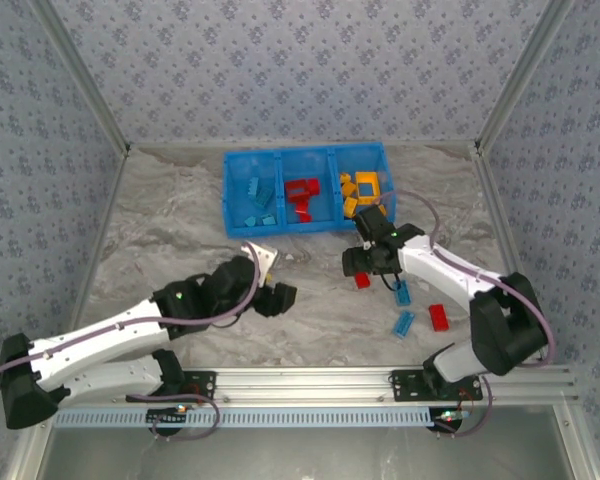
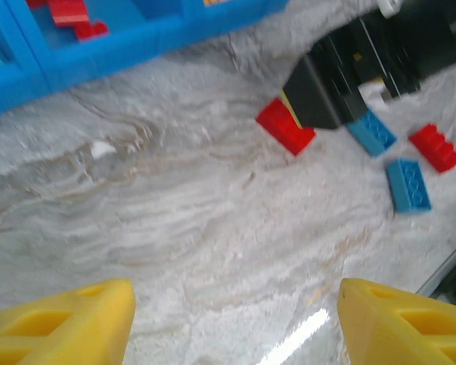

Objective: Sort the legos into containers by color

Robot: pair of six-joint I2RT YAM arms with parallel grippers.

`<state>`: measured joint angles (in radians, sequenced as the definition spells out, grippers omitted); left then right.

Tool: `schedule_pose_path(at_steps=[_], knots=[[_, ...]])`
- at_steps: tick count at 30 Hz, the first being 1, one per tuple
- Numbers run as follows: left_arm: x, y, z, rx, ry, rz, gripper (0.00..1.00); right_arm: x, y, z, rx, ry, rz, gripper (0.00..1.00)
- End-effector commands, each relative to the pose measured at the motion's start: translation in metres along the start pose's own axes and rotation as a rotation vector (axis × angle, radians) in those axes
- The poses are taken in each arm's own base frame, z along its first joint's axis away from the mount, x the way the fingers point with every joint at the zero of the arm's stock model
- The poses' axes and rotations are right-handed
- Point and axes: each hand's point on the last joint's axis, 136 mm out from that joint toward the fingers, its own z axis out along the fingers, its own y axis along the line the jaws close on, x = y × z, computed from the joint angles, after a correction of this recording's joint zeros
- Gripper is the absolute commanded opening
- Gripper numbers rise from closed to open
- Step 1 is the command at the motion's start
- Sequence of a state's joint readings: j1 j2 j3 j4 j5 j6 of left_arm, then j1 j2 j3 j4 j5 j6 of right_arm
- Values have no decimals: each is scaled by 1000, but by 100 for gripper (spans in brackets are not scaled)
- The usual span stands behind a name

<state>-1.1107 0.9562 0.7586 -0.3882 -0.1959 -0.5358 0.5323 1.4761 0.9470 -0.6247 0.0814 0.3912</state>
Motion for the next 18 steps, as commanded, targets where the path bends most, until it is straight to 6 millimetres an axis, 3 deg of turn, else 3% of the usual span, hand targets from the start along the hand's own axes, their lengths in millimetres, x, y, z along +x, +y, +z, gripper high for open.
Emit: schedule_pose_path(at_steps=[1, 7, 10, 18], knots=[[-12, -12, -3, 7, -112, -44, 71, 10, 4, 15, -15, 85, -27, 83], [5, -22, 4, -2, -68, -20, 71, 14, 7, 37, -11, 131, -32, 75], [2, -24, 2, 0, -78, -18, 72, 19, 6, 44, -5, 157, -36, 65], [-7, -16, -9, -37, -114, -14, 71, 9, 9, 53, -6, 122, -43, 40]])
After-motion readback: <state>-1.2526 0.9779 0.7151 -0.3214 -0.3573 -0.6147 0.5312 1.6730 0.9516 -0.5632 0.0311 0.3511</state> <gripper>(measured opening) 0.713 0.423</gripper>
